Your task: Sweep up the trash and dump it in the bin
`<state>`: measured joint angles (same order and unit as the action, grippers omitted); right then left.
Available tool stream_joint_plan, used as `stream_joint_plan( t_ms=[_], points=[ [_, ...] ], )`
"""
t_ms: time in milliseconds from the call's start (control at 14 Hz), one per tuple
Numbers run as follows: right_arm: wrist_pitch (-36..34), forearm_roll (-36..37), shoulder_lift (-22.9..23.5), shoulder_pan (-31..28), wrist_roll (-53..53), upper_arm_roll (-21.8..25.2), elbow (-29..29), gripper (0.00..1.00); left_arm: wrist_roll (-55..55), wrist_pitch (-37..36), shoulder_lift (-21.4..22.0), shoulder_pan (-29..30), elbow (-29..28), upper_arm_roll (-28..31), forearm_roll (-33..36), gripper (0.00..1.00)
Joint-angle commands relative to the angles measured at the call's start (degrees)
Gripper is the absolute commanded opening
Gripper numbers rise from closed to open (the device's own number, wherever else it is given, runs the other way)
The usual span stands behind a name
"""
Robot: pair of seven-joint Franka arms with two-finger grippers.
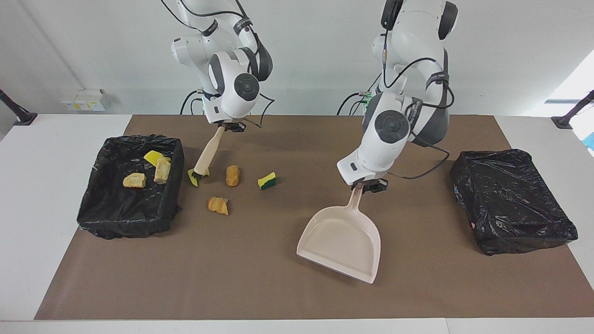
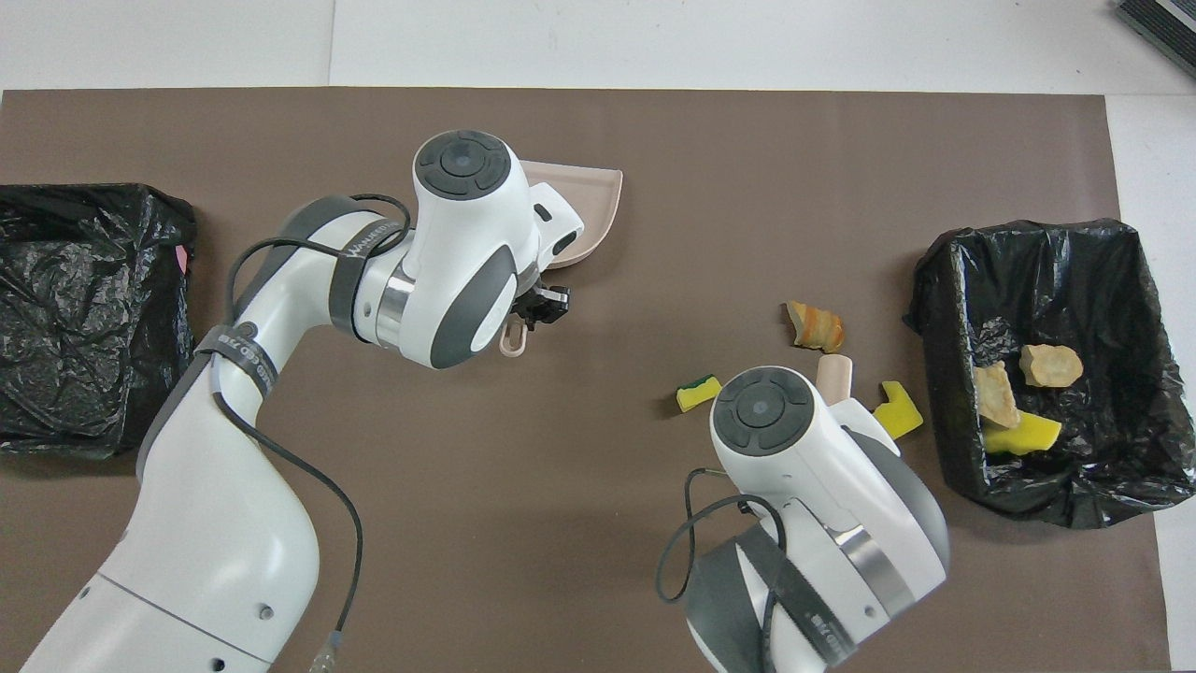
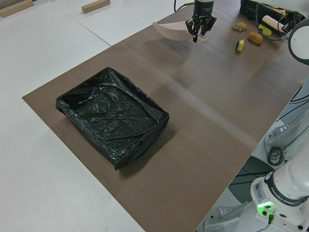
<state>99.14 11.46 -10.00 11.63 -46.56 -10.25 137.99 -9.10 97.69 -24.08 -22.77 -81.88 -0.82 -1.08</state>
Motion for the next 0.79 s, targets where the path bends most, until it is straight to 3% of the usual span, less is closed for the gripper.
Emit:
stream_joint_plan(
  t_ms=[0,143,430,573,717],
  points=[
    [7.01,1.02,-5.38,-4.42,4.45,-0.83,7.02,0.0,-15.6,-1.1,4.47,3.07,-4.24,-0.23,3.18,0.0],
    [8.87,-1.17,-4.6,-4.25,5.51,-0.92,6.94,0.0,-32.66,-1.1,5.89,7.72,-5.92,-0.23,4.07,0.0],
    [15.03,-11.01,-0.48,-1.8,12.09,-1.0,3.01,0.0,-52.99,-1.37,6.94,13.62,-8.72,-0.32,4.16,0.0],
    [15.03,-14.7,2.51,1.53,13.33,-1.09,-1.82,0.0,-61.89,2.65,10.27,13.81,-15.46,-0.23,4.42,0.0],
    [14.51,-16.12,5.23,4.52,15.09,-1.09,-6.74,0.0,-62.18,9.85,14.74,13.54,-24.95,-0.23,5.3,0.0]
  ],
)
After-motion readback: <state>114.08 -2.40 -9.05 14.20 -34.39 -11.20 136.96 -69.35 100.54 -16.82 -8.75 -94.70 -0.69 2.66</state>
